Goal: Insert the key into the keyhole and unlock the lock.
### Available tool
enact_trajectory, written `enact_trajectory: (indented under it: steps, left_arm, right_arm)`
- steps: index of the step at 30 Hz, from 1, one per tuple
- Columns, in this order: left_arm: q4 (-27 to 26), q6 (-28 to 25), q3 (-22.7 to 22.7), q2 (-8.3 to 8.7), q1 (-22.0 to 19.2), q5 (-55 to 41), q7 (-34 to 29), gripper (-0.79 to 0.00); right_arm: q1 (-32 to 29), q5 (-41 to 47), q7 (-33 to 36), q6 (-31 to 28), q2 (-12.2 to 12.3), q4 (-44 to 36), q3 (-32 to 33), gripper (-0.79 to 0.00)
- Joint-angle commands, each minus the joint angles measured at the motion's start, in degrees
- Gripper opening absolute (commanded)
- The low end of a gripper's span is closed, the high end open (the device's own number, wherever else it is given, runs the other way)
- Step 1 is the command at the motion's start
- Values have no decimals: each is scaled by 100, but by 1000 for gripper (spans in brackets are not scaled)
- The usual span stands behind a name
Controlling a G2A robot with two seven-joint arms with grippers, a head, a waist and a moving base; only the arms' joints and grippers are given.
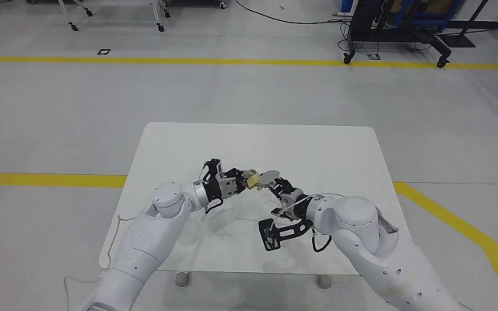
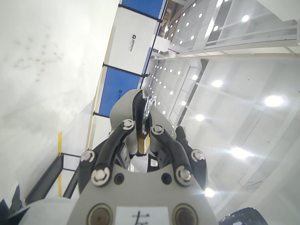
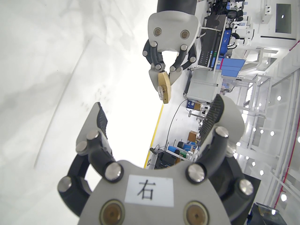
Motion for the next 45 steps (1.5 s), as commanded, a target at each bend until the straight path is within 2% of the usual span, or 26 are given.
enact_trajectory:
  steps: [1, 4, 6, 8, 9, 10, 11, 15, 18, 27, 38, 44, 45]
  left_arm:
    - [-93, -301, -11, 0, 77, 165, 263, -785]
    - [-193, -561, -32, 1, 142, 254, 348, -785]
    - [-239, -716, -52, 3, 179, 297, 369, -785]
    - [-288, -895, -61, 6, 216, 412, 428, -785]
    - [-309, -945, -65, 5, 235, 420, 440, -785]
    - [-323, -999, -76, 5, 244, 453, 488, -785]
    - [-333, -1026, -77, 4, 253, 486, 529, -785]
    - [-387, -1308, -110, 0, 287, 706, 823, -785]
    - [-472, -1556, -67, 3, 340, 1093, 1008, -785]
    - [-540, -1625, 5, -1, 394, 1288, 829, -785]
    - [-545, -1708, 3, 5, 382, 1397, 588, -785]
    - [-453, -1629, 10, -11, 352, 1227, 469, -785]
    - [-419, -1603, 4, -17, 341, 1145, 464, -785]
  right_arm:
    - [0, 0, 0, 0, 0, 0, 0, 0]
    - [0, 0, 0, 0, 0, 0, 0, 0]
    - [-123, 745, -412, 340, -25, 162, 151, 0]
    - [-236, 1560, -822, 372, -37, 414, 320, 0]
    - [-245, 1929, -991, 288, -38, 563, 412, -114]
    - [-251, 2204, -1135, 173, -35, 693, 470, -529]
    - [-241, 2360, -1237, 33, -27, 780, 503, -785]
    - [-166, 2385, -1217, -732, 21, 965, 439, -785]
    - [-73, 2493, -1002, -969, 18, 1143, 379, -785]
    - [454, 3108, -550, -715, -94, 1632, 190, -785]
    - [835, 3373, -494, -643, -134, 1976, 70, -785]
    - [817, 3466, -1025, -428, -120, 1989, 87, -785]
    - [773, 3408, -1154, -347, -106, 1955, 112, -680]
